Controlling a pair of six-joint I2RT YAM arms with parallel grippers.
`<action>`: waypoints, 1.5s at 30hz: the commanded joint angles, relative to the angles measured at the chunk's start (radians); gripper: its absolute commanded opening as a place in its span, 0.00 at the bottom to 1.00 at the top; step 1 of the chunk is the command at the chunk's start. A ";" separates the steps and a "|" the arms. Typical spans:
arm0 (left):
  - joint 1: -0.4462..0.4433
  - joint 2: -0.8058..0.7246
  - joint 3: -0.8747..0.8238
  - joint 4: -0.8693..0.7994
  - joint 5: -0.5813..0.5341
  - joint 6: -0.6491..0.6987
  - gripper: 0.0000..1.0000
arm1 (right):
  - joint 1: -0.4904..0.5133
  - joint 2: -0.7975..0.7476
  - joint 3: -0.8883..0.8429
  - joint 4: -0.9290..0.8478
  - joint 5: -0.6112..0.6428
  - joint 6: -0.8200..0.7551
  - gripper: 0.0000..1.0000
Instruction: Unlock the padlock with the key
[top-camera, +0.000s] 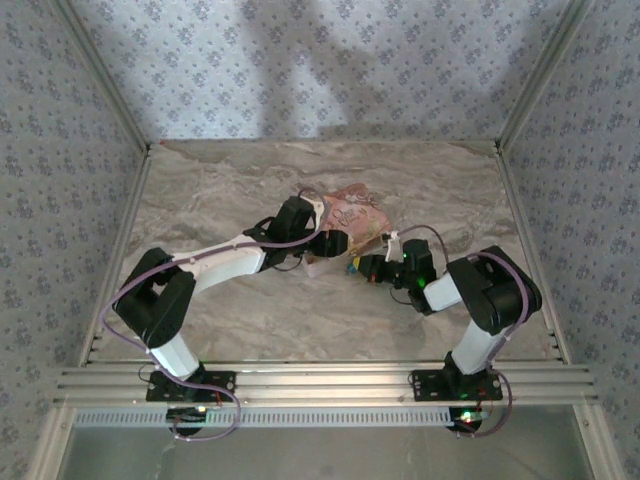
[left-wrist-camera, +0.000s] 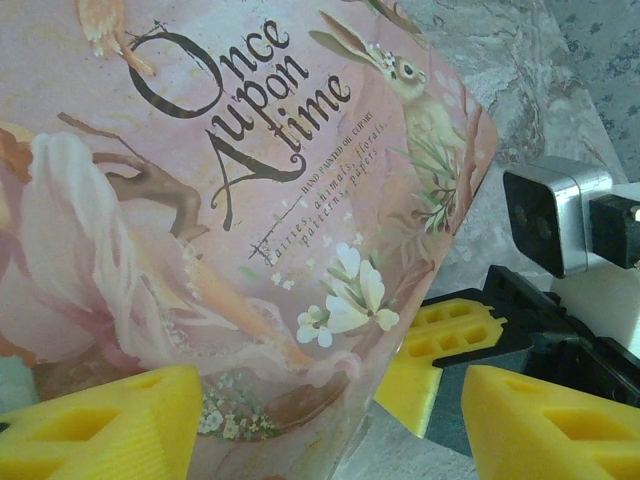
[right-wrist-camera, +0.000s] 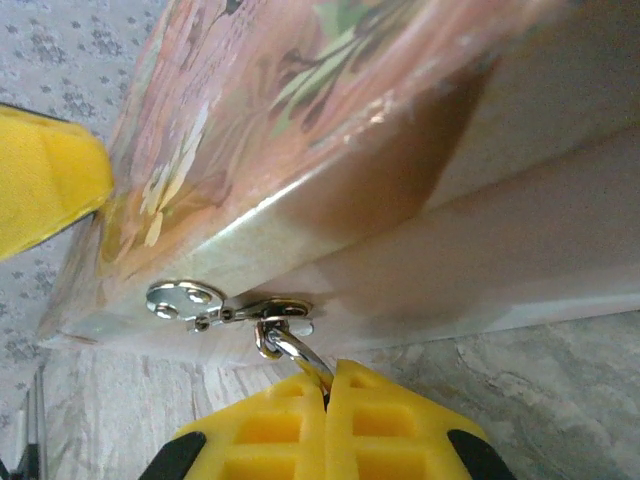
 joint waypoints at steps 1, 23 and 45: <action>0.020 0.020 -0.069 -0.194 -0.035 -0.045 0.70 | 0.004 0.031 -0.003 0.125 0.066 0.064 0.00; -0.022 0.006 -0.100 -0.188 -0.058 -0.081 0.70 | 0.034 0.139 0.022 0.250 0.089 0.248 0.00; -0.021 0.014 -0.100 -0.205 -0.077 -0.069 0.71 | -0.027 0.136 0.021 0.332 0.071 0.364 0.00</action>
